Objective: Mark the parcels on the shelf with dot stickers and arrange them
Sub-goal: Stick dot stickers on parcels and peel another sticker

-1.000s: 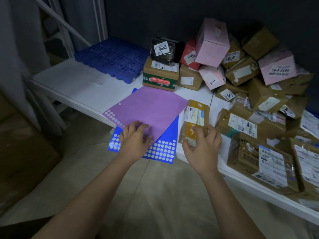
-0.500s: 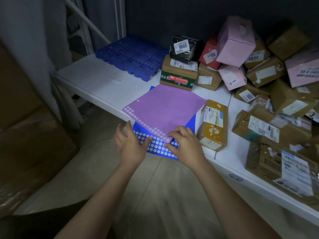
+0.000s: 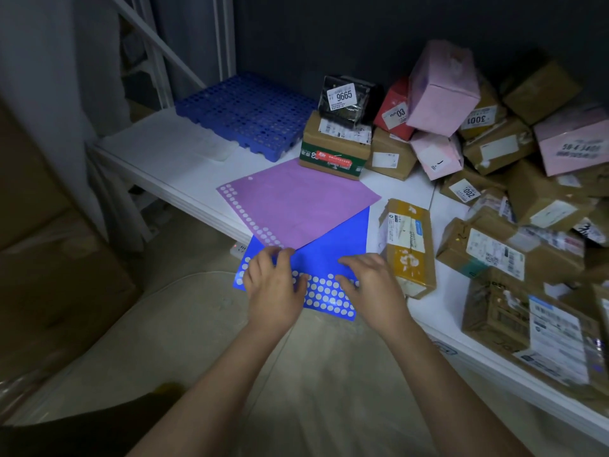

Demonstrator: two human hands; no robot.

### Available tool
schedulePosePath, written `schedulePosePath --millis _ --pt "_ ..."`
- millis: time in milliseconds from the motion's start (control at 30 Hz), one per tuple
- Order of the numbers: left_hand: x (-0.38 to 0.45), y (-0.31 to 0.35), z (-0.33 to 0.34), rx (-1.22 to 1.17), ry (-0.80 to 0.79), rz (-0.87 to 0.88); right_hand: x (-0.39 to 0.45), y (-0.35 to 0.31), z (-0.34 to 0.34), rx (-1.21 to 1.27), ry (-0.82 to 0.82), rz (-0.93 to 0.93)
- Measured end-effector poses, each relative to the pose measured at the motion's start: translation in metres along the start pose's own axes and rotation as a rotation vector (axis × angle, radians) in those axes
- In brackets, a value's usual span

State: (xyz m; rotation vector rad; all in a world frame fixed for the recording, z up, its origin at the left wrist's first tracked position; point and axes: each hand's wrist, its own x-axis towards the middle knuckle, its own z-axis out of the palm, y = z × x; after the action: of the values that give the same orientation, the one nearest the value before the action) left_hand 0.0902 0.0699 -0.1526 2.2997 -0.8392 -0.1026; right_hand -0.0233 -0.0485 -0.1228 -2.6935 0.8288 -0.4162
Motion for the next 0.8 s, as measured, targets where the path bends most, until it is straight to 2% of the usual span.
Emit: schedulePosePath --millis 133,200,433,800 --pt "-0.007 0.001 0.003 -0.014 0.017 -0.053 -0.009 0.005 0.014 -0.018 -0.089 -0.078" --pt "-0.011 0.0 0.003 0.015 -0.005 -0.018 -0.008 0.007 0.021 -0.017 -0.099 -0.063" --pt "0.002 0.003 0.013 0.072 -0.09 0.278 -0.004 0.015 0.036 0.014 0.082 -0.105" --pt "0.025 -0.006 0.022 0.104 -0.081 0.465 0.002 0.025 0.04 -0.009 0.147 -0.186"
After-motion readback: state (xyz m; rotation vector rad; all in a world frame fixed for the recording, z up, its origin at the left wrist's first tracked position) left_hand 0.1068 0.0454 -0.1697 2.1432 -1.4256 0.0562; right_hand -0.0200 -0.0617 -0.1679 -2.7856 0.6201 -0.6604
